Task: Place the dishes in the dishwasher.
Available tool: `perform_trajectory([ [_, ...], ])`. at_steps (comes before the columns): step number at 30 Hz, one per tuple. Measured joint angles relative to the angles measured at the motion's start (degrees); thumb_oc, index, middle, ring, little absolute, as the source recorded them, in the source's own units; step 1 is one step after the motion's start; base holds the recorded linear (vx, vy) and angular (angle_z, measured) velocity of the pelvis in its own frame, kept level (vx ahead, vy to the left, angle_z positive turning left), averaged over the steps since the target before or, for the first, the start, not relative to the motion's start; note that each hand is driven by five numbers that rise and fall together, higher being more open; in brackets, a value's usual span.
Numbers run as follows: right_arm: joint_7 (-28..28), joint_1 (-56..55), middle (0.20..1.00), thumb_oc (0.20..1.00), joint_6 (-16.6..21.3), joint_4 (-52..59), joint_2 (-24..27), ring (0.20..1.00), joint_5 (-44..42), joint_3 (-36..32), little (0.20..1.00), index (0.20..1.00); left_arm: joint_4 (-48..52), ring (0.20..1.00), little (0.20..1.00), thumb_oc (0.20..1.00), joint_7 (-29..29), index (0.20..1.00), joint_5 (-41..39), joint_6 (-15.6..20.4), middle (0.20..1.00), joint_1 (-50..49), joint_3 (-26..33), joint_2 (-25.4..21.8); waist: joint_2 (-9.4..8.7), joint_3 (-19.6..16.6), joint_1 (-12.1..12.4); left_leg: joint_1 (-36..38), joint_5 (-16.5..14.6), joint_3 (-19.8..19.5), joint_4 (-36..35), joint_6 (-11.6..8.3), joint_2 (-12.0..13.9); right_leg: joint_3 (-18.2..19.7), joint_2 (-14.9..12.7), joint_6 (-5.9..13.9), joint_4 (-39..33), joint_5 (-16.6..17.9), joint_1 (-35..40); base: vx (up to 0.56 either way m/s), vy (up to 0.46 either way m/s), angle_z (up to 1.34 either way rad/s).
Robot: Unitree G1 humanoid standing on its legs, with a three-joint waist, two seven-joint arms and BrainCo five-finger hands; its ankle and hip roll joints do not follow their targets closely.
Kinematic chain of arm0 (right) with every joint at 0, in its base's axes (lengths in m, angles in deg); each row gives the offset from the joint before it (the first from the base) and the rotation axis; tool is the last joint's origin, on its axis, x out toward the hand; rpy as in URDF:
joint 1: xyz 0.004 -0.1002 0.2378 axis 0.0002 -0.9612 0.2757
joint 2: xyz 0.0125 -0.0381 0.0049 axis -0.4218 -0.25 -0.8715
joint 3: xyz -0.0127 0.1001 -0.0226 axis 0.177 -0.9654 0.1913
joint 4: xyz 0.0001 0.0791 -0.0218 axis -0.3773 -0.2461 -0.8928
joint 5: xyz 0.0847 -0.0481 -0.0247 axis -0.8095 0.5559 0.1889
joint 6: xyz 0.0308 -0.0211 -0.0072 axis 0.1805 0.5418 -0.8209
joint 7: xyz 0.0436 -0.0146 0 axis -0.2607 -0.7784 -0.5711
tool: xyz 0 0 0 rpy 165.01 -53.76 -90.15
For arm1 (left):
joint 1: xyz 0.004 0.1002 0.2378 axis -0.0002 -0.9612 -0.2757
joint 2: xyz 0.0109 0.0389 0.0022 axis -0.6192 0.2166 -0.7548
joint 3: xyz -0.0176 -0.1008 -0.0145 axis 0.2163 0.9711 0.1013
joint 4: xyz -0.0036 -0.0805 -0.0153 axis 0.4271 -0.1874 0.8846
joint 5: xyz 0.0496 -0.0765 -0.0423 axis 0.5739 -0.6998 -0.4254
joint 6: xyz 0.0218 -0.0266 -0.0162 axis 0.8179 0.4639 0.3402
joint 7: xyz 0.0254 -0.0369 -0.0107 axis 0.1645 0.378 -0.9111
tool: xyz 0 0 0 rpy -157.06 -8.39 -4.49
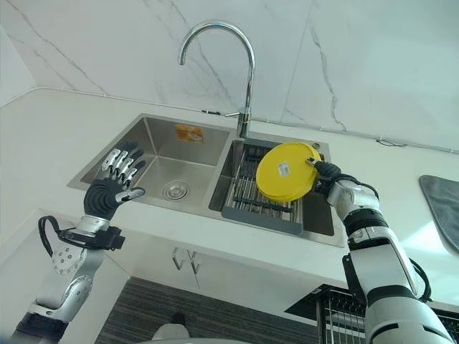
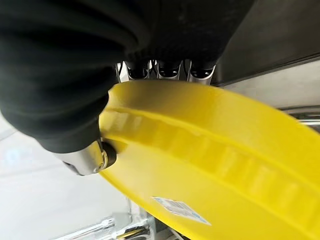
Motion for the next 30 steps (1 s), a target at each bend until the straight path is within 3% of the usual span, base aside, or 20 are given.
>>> perform_trajectory([
  [12,-4.52,-5.02,0.200,0.200,7.33,15.31,-4.26,0.200,-10.22,-2.00,0.200,0.200,0.01,1.000,1.000,1.000,-0.78,1.000,0.00,1.74,1.000,-0.44,-1.04,0.49,0.55,0.32,-0.34,-0.01,0.22,0.03,0.00,0.09,0.20,-0.01,0.16,-0.02,0.01,-0.02,0.03,-0.07,-0.027,0.00],
  [20,-12.18,-16.12,0.200,0.200,10.93,44.42,-6.27,0.200,-12.52,-7.45,0.200,0.200,0.78,1.000,1.000,1.000,-1.53,1.000,-0.04,3.55,1.000,-2.52,-0.97,3.24,0.72,0.37,-3.20,-0.10,0.10,0.76,-0.01,0.43,0.29,0.62,0.32,-0.06,0.04,-0.43,-0.65,-0.03,0.042,-0.02],
  [21,-13.02,-19.48,0.200,0.200,11.20,49.63,-6.82,0.200,-12.40,-8.99,0.200,0.200,1.49,1.000,1.000,1.000,-1.73,1.000,-0.04,4.19,1.000,-2.88,-0.92,4.59,0.72,0.47,-3.19,-0.17,0.15,0.54,0.08,0.33,0.13,1.73,0.21,-0.47,0.00,-1.21,-1.39,-0.05,0.309,-0.32],
  [22,-13.11,-23.56,0.200,0.200,12.23,55.90,-8.41,0.200,-12.33,-9.67,0.200,0.200,3.56,1.000,1.000,1.000,-1.45,1.000,0.03,5.79,1.000,-4.44,-0.78,6.70,0.24,0.66,-3.29,-0.54,-0.70,-1.58,1.02,0.70,-0.86,5.17,-0.29,-0.06,0.05,-1.43,-3.05,-0.03,0.463,-1.61],
  [23,-12.54,-27.21,0.200,0.200,12.59,62.04,-12.60,0.200,-11.81,-7.83,0.200,0.200,4.82,1.000,1.000,1.000,0.14,1.000,0.31,8.46,1.000,-5.45,-1.68,8.45,-0.24,1.14,-3.22,-0.77,-5.89,-13.42,3.51,4.29,-3.60,13.53,-1.72,-0.89,0.40,0.93,-6.76,-0.02,0.477,-2.02],
  [24,-12.57,-28.65,0.200,0.200,12.80,64.87,-13.65,0.200,-10.15,-7.93,0.200,0.200,4.72,1.000,1.000,1.000,0.78,1.000,1.84,8.56,1.000,-3.13,-1.96,8.53,0.70,2.67,-4.64,0.54,-7.54,-11.45,2.64,1.43,-3.56,15.31,-2.22,0.21,0.38,1.79,-7.01,-0.01,0.539,-1.89],
  [25,-12.57,-31.07,0.200,0.200,13.67,66.99,-14.09,0.200,-9.25,-8.81,0.200,0.200,4.54,1.000,1.000,1.000,0.88,1.000,2.94,8.73,1.000,-0.82,-1.95,8.35,-0.26,3.39,-6.47,1.99,-7.26,-10.23,1.57,0.74,-4.78,16.19,-3.58,0.93,0.37,2.15,-6.93,0.01,0.416,-0.72],
  [26,-12.53,-35.12,0.200,0.200,14.20,70.71,-14.02,0.200,-8.42,-10.89,0.200,0.200,4.74,1.000,1.000,1.000,1.90,1.000,4.03,9.32,1.000,2.43,-2.13,7.76,-2.43,4.38,-8.38,2.81,-7.22,-9.64,1.87,0.90,-6.35,17.64,-4.96,2.14,0.56,3.51,-7.13,0.00,0.392,-0.45],
  [27,-11.89,-40.95,0.200,0.200,15.32,76.67,-14.07,0.200,-8.31,-13.43,0.200,0.200,5.45,1.000,1.000,1.000,2.97,1.000,4.99,9.96,1.000,5.25,-1.80,7.23,-4.72,5.71,-8.60,2.37,-8.36,-8.53,3.38,1.74,-7.40,18.17,-6.24,2.43,0.54,4.06,-7.30,-0.01,0.356,-0.36],
  [29,-10.27,-44.56,0.200,0.200,17.62,79.47,-14.09,0.200,-7.79,-15.91,0.200,0.200,5.73,1.000,1.000,1.000,4.01,1.000,5.50,9.94,1.000,7.42,-2.18,6.48,-6.90,6.14,-11.26,1.63,-10.01,-7.93,5.80,2.37,-8.68,18.99,-7.31,1.67,1.26,5.19,-8.38,-0.03,0.228,-0.31],
  [30,-9.88,-45.04,0.200,0.200,19.22,79.56,-14.08,0.200,-7.76,-17.46,0.200,0.200,5.83,1.000,1.000,1.000,4.31,1.000,6.82,9.91,1.000,9.55,-2.90,6.62,-6.88,6.84,-11.67,-0.04,-11.41,-7.83,8.29,3.06,-8.47,18.71,-7.47,0.55,2.45,6.43,-9.36,-0.03,0.147,-0.34],
])
